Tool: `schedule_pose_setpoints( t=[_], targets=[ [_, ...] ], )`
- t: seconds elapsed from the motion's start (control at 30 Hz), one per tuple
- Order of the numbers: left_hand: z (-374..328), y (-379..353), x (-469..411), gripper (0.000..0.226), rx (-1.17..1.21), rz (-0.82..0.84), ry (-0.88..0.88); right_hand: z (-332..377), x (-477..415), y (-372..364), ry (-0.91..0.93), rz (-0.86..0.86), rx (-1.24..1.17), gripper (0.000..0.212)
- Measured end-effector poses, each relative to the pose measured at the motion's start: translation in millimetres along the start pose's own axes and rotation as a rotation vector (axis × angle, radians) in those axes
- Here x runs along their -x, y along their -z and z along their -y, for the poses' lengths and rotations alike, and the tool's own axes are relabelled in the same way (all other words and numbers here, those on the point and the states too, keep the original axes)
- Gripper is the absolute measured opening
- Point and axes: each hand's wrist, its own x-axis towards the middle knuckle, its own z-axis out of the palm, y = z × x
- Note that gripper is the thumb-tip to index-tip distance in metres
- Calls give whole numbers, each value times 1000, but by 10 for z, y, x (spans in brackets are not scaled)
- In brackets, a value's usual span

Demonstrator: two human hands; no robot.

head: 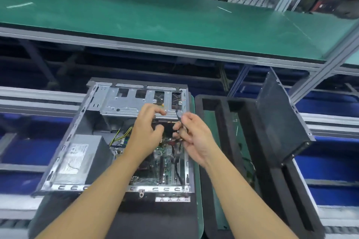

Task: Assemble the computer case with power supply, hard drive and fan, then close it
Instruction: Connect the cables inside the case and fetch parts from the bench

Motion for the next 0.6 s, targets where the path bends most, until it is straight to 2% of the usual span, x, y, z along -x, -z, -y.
schedule_pose_setpoints(
  t=[0.07,0.13,0.23,0.3,0.37,0.47,0.6],
  targets=[
    [68,9,47,47,65,-15,60,-117,15,-77,-19,53,57,16],
    [121,34,85,53,194,-48,206,-249,28,-131,-39,86,127,27],
    [212,74,118,43,571,-59,448,-435,27,-162,-65,3,129,39],
    [272,110,143,37,852,-15,531,-525,31,-163,-60,-36,149,39],
    [339,156,186,40,1040,21,582,-585,46,-185,-60,-63,168,37],
    [450,195,224,43,1094,71,628,-648,69,-278,-51,-135,257,30],
    [558,172,224,35,910,177,652,-684,86,-374,-20,-183,415,19]
  ],
)
